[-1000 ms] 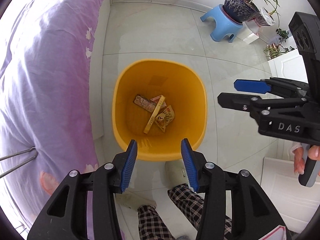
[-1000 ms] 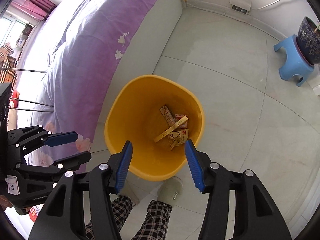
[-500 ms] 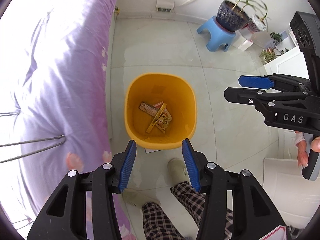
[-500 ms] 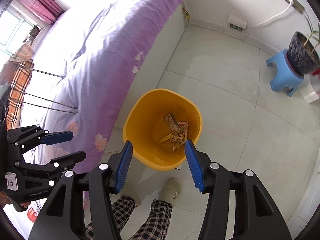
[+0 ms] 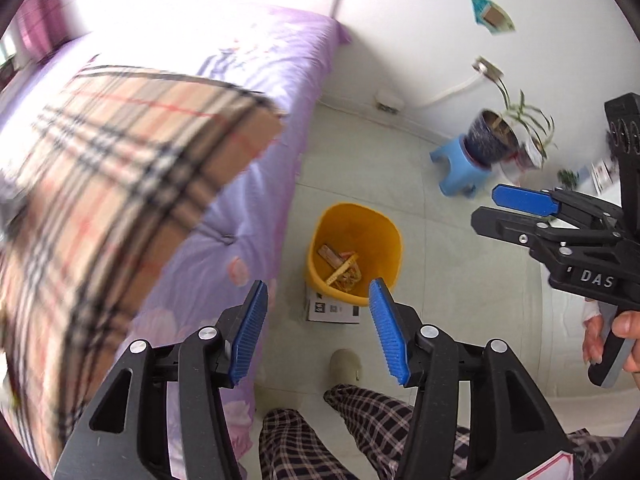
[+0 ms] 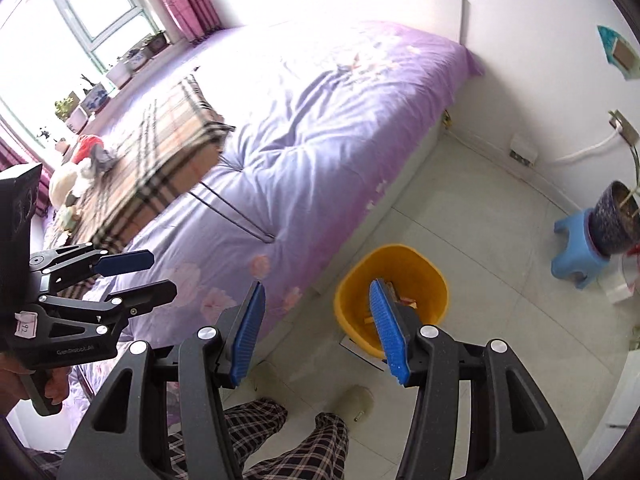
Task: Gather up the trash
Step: 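Move both tools back toward the plaid cloth on the bed, then grasp the white sachet with the left tool while the right tool grasps the crumpled foil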
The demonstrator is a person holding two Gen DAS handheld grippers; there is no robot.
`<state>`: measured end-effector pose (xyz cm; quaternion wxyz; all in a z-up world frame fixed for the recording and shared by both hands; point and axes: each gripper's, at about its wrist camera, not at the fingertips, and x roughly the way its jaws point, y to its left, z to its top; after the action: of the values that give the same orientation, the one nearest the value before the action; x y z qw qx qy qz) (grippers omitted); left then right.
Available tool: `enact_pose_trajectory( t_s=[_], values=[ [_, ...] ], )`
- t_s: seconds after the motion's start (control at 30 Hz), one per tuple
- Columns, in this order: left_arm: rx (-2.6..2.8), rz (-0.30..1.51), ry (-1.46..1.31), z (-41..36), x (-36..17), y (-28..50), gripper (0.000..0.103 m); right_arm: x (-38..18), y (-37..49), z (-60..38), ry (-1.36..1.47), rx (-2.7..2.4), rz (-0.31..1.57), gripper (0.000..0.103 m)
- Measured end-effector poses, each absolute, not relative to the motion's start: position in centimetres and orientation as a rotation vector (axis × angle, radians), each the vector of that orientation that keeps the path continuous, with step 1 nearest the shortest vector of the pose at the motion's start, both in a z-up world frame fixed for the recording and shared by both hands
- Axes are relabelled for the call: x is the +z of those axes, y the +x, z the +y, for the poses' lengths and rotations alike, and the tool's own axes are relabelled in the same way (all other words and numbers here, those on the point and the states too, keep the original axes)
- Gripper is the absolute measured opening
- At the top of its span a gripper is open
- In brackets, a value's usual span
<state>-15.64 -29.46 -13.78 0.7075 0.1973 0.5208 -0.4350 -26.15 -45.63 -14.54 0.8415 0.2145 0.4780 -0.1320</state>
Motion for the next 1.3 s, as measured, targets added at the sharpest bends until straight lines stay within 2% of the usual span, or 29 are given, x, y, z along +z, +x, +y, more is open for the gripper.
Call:
enact_pose_trajectory(
  t_s=[0.4, 0.47, 0.5, 0.6, 0.7, 0.8, 0.87, 1.3],
  values=[
    [-0.603, 1.124, 0.189, -14.7, -10.3, -12.3, 0.055, -8.3, -20.6, -36.2, 0.346, -0.044, 0.913, 0.058],
    [-0.54, 1.122, 0.151, -12.2, -10.2, -11.5, 0.06, -7.9, -19.5, -35.0, 0.331, -0.013, 0.916, 0.058],
    [-0.507, 1.118, 0.135, -11.1, -10.3, -11.2, 0.067, -7.8, -19.0, -34.6, 0.329, 0.001, 0.916, 0.058],
    [-0.432, 1.115, 0.086, -8.1, -10.6, -9.7, 0.07, -7.3, -17.9, -33.2, 0.328, 0.039, 0.916, 0.058],
    [-0.361, 1.094, 0.053, -5.7, -10.8, -8.8, 0.084, -7.0, -16.6, -31.7, 0.296, 0.066, 0.921, 0.058],
    [-0.315, 1.082, 0.048, -3.9, -11.2, -7.6, 0.093, -6.6, -15.6, -30.4, 0.267, 0.094, 0.914, 0.059],
    [-0.308, 1.077, 0.055, -3.1, -11.7, -6.9, 0.097, -6.4, -14.9, -29.6, 0.262, 0.109, 0.911, 0.063],
    [-0.353, 1.095, 0.155, -3.1, -14.4, -3.3, 0.097, -6.7, -11.0, -26.9, 0.25, 0.111, 0.941, 0.066]
  ],
)
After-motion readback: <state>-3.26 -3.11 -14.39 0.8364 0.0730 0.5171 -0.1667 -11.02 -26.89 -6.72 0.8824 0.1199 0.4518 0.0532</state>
